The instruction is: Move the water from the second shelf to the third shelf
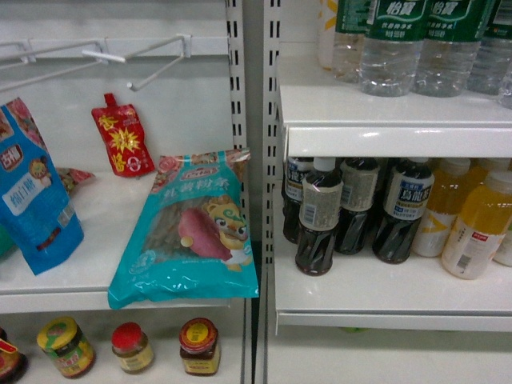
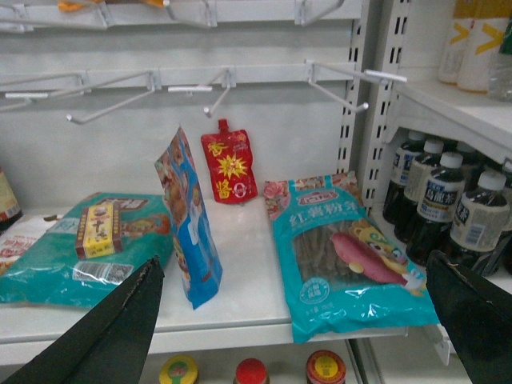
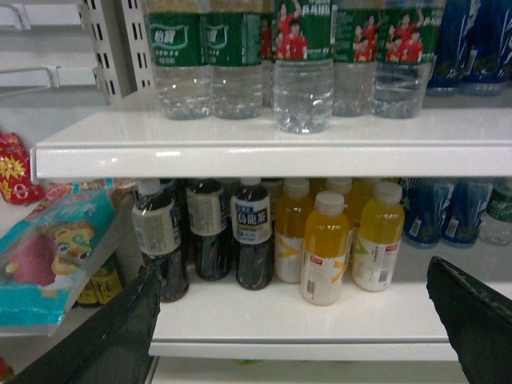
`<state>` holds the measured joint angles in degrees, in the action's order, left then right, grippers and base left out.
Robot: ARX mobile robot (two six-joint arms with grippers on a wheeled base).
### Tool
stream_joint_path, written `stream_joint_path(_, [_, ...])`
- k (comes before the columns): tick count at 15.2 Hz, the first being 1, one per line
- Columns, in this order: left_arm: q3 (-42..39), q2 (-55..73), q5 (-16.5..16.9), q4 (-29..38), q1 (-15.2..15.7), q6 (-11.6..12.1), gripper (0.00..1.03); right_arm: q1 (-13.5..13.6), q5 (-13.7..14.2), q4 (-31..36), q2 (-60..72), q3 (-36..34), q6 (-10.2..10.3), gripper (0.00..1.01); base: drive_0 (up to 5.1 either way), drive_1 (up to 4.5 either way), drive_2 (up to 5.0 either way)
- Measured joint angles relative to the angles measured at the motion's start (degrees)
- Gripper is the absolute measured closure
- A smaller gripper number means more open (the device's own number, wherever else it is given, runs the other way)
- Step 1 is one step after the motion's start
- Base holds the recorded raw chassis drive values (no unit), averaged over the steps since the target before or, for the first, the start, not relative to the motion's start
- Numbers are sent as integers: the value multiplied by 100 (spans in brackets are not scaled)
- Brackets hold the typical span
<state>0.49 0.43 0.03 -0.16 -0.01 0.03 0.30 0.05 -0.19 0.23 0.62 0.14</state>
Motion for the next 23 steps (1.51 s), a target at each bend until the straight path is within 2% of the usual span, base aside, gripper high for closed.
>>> stream_joint_path(23, [0, 0, -4, -15, 0, 0, 5, 0, -2, -13, 0, 0, -17, 3, 0, 0, 0])
